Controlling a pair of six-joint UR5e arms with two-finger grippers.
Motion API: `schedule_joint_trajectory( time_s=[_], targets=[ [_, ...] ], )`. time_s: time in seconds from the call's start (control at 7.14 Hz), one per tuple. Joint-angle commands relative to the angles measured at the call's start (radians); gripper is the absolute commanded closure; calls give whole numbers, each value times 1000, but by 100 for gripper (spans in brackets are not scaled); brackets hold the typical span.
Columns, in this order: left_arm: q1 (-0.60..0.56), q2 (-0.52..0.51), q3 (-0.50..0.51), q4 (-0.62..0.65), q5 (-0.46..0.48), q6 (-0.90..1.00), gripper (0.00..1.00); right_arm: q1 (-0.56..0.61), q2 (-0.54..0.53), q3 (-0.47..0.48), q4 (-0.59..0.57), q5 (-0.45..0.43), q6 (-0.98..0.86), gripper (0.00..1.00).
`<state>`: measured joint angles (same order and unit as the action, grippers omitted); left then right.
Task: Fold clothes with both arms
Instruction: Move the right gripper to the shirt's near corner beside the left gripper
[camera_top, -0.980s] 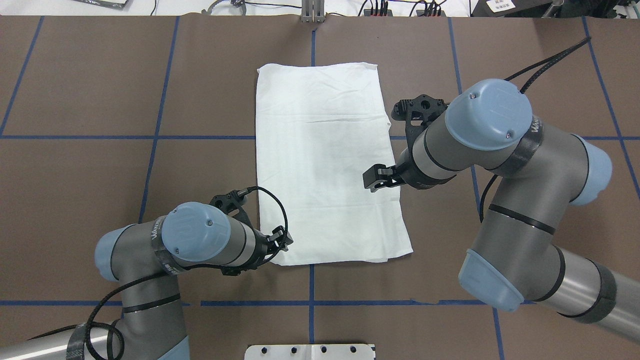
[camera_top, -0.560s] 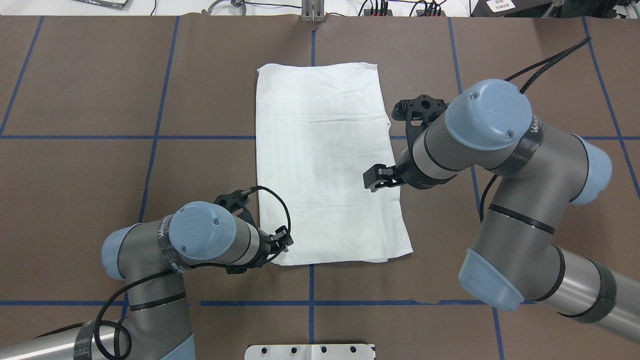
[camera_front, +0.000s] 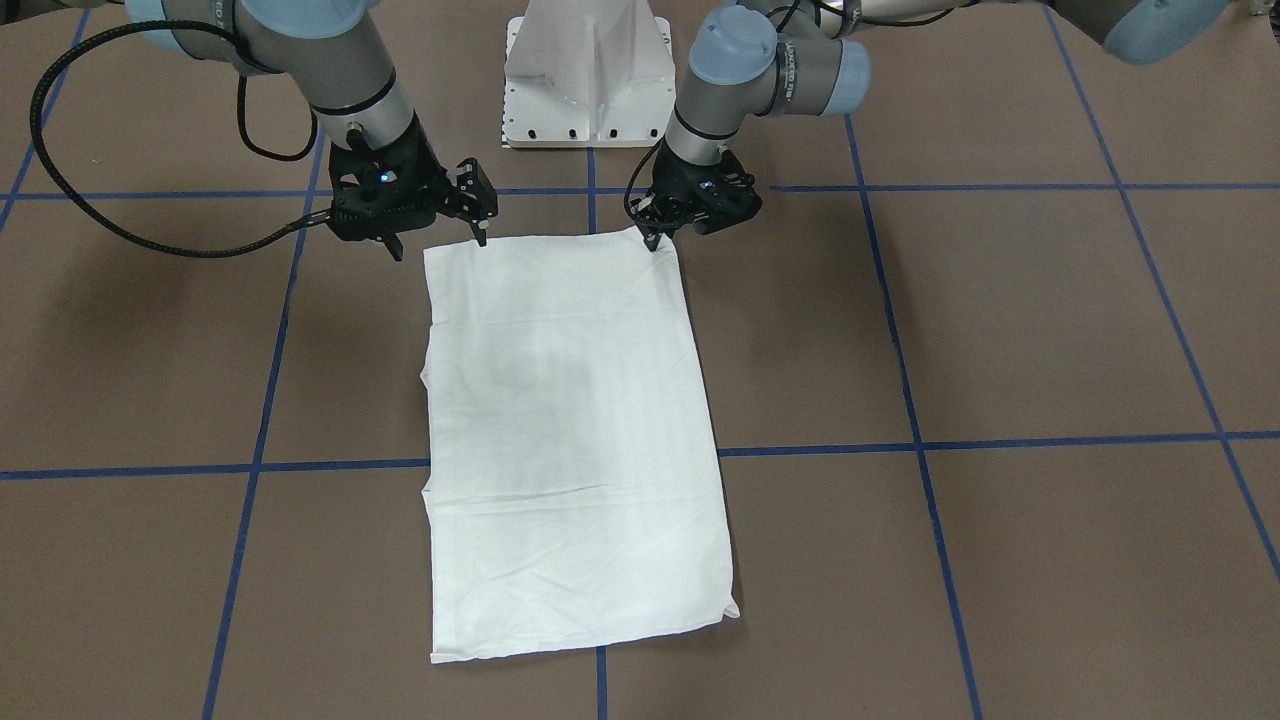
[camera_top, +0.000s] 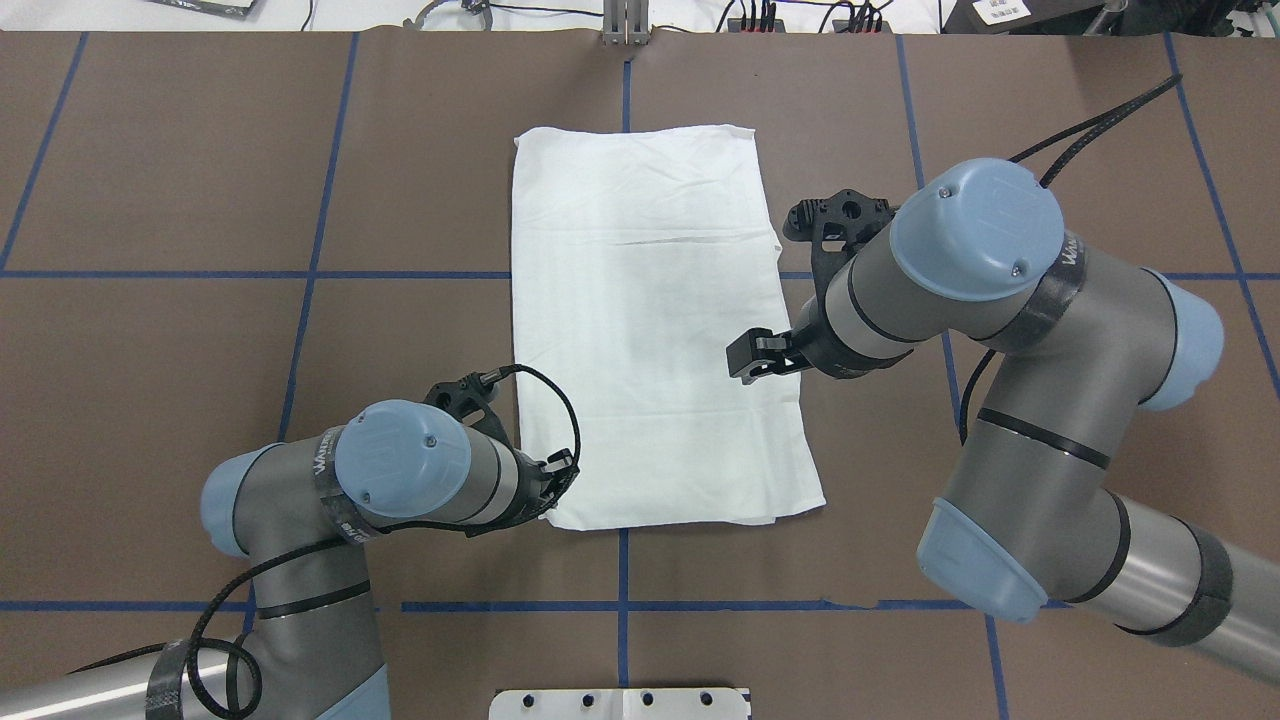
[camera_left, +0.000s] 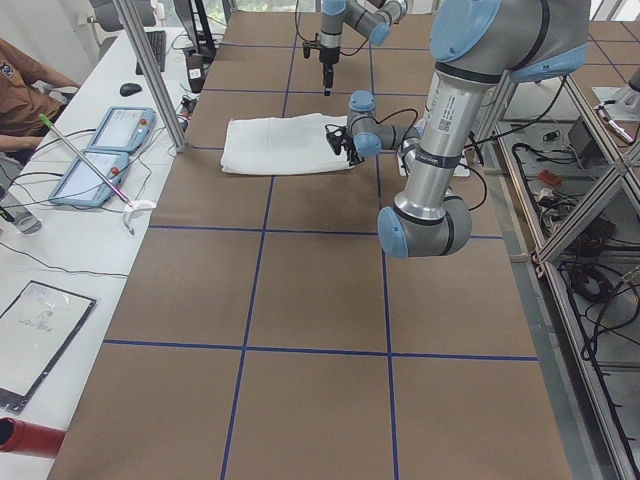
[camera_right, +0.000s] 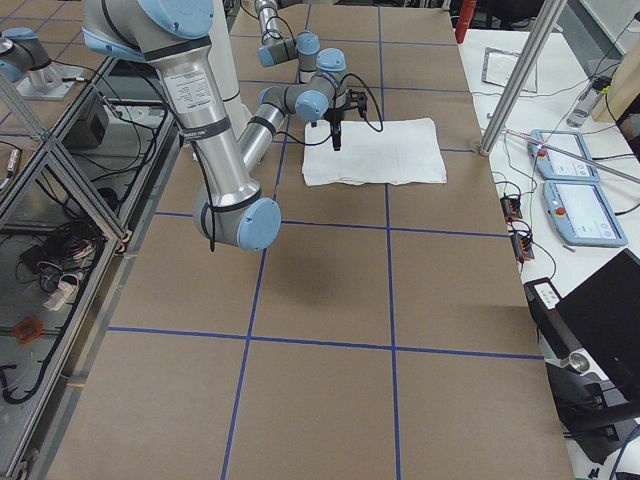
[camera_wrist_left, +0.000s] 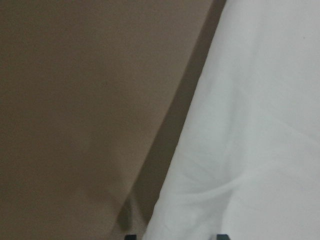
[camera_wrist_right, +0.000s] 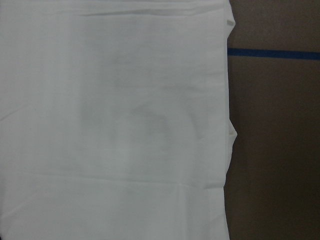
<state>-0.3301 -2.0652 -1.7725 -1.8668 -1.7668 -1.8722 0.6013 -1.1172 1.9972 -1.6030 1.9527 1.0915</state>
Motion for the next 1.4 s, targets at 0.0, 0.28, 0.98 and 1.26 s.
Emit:
schedule_joint_trajectory(
  time_s=[0.0,0.28,0.98,1.26],
  targets=[
    [-4,-1,-16,1,1,-2,100,-2,-3,0,0,-5,22,0],
    [-4,2,-42,5,-5,-2,100,-91,-1,0,0,-88,191,0],
    [-7,10,-54,6,-3,-2,100,-252,5,-93,-34,-190,631,1],
    [-7,8,-59,6,-2,-2,100,-256,16,-115,-54,-189,712,0]
  ],
)
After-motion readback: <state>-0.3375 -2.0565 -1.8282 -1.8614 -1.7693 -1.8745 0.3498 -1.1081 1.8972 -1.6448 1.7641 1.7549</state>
